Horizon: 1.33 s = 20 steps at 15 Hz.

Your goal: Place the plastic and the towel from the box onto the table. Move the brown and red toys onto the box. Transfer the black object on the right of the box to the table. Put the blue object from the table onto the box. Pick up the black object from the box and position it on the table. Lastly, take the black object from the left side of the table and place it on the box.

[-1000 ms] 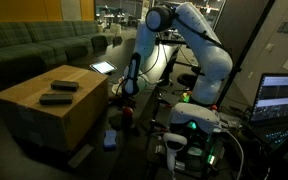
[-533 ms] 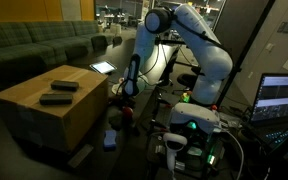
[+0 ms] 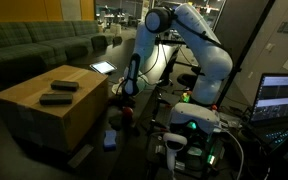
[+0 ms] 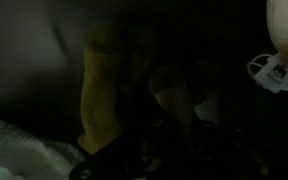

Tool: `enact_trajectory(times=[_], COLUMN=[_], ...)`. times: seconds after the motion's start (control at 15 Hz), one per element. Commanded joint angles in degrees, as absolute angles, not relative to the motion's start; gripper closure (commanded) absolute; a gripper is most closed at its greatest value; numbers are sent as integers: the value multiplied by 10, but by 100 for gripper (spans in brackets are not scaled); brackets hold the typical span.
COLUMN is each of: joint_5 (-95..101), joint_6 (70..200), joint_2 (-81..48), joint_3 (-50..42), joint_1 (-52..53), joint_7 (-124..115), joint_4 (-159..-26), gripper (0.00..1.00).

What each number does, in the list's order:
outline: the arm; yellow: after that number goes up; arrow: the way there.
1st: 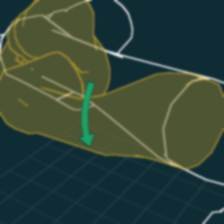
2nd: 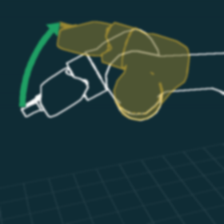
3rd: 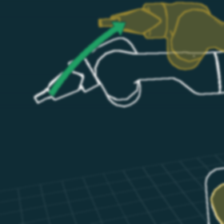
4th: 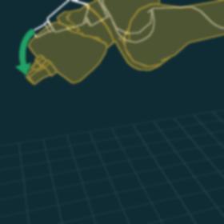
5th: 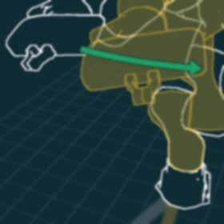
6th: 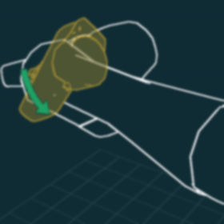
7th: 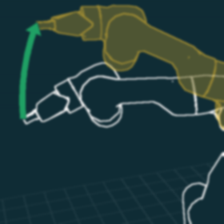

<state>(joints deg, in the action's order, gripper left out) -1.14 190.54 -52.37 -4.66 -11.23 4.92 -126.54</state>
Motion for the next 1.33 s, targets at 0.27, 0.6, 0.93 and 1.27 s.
enact_trajectory(times=[0.27,0.6,0.93,1.27], joint_5=[6,-4,2,28], joint_6=[1874,1845,1807,1774], joint_2=[-437,-332,-241,-207], joint_3=[-45,-92,-195,-342], joint_1=[-131,-106,-31,112], joint_7=[49,46,40,36], joint_4=[-1322,-1381,-1399,-1349], gripper=[97,97,97,97])
